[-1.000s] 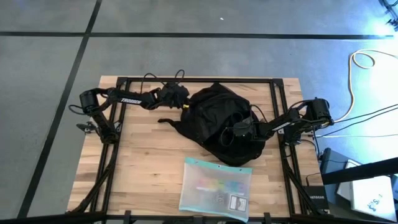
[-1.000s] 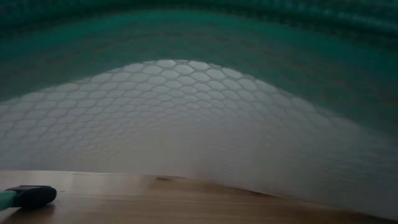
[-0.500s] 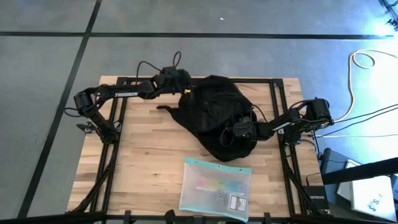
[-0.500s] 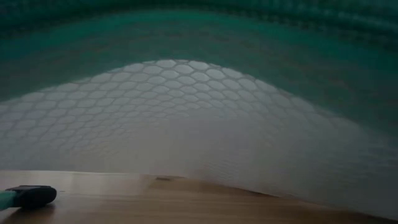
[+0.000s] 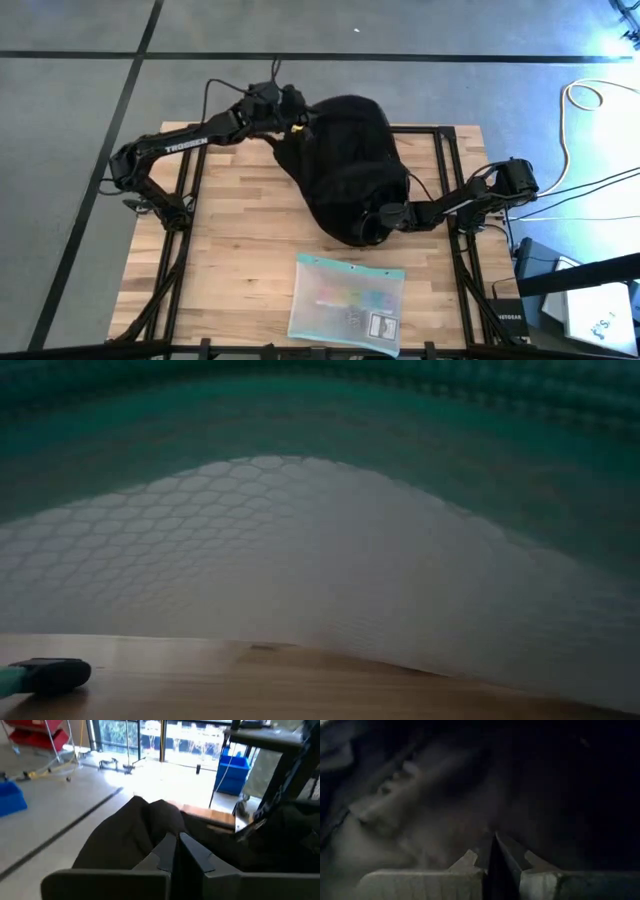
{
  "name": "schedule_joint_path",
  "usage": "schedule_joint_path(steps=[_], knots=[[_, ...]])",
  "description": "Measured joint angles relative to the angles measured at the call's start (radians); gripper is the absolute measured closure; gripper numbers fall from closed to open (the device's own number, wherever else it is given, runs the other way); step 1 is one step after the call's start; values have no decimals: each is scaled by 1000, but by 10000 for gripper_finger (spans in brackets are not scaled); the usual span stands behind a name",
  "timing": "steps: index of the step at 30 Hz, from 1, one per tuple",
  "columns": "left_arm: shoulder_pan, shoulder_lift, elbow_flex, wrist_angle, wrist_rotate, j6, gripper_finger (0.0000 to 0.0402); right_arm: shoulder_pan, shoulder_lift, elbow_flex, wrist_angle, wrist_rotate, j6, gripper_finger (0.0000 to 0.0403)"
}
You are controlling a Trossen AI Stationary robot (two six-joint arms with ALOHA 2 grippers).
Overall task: Unpack backpack
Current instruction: Remove the black cellphone from the black backpack
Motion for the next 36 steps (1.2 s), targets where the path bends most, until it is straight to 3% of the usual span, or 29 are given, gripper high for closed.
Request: schedule_joint_path(steps=[11,26,31,36], knots=[[-32,-7,103,-72,-1,25,401,0,0,0,6,-3,4,403],[-53,1,106,-175,-68,56,401,0,0,0,5,-22,49,388],[-54,1,106,-192,-68,58,401,1,0,0,5,-83,61,306],[-54,1,106,-198,-69,54,401,35,0,0,6,-114,7,141]])
